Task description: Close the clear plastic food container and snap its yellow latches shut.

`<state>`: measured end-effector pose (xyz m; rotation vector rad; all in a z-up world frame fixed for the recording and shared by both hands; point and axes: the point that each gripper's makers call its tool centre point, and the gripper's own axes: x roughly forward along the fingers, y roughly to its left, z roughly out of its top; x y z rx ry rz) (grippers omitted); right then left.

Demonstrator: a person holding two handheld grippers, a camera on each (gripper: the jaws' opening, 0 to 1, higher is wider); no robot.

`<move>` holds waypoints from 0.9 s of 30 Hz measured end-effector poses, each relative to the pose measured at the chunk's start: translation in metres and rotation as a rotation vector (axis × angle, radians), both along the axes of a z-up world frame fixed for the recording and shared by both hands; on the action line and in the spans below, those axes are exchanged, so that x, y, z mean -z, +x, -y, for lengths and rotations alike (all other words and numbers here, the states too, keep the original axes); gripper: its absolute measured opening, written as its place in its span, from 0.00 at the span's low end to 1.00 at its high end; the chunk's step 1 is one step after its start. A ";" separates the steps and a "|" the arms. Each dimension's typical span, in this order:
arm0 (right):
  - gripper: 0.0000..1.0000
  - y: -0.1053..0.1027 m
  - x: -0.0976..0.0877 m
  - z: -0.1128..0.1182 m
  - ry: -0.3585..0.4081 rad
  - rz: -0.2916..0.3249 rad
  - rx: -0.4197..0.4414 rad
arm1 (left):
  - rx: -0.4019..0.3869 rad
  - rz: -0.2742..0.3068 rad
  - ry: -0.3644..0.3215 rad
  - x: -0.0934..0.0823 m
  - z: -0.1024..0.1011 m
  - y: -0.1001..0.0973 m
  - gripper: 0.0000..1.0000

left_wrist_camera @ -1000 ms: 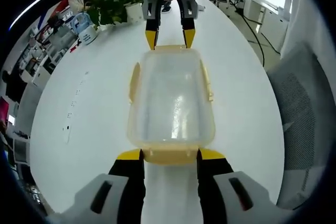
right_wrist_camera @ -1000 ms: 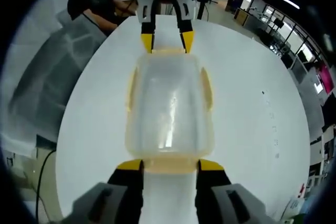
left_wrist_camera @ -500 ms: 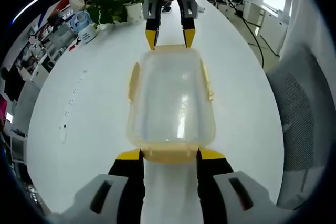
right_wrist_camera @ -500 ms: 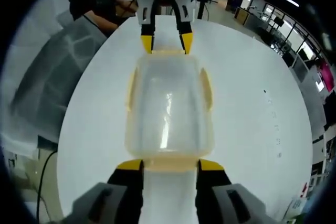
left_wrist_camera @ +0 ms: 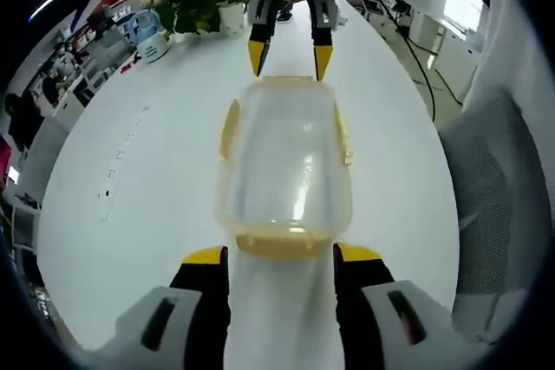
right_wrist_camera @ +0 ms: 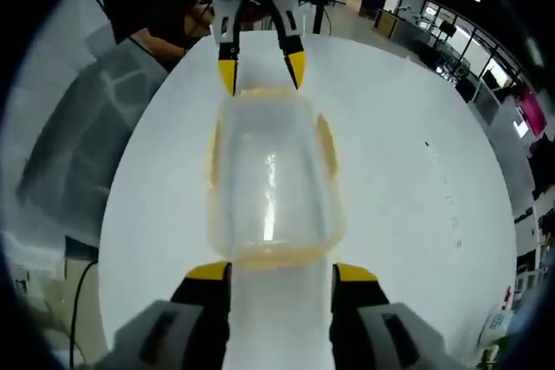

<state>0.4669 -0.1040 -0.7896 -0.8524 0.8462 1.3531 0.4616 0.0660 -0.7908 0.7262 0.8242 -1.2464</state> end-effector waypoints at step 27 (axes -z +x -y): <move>0.41 0.019 -0.006 -0.006 0.137 -0.161 0.734 | -0.720 -0.250 -0.121 -0.002 0.007 -0.002 0.43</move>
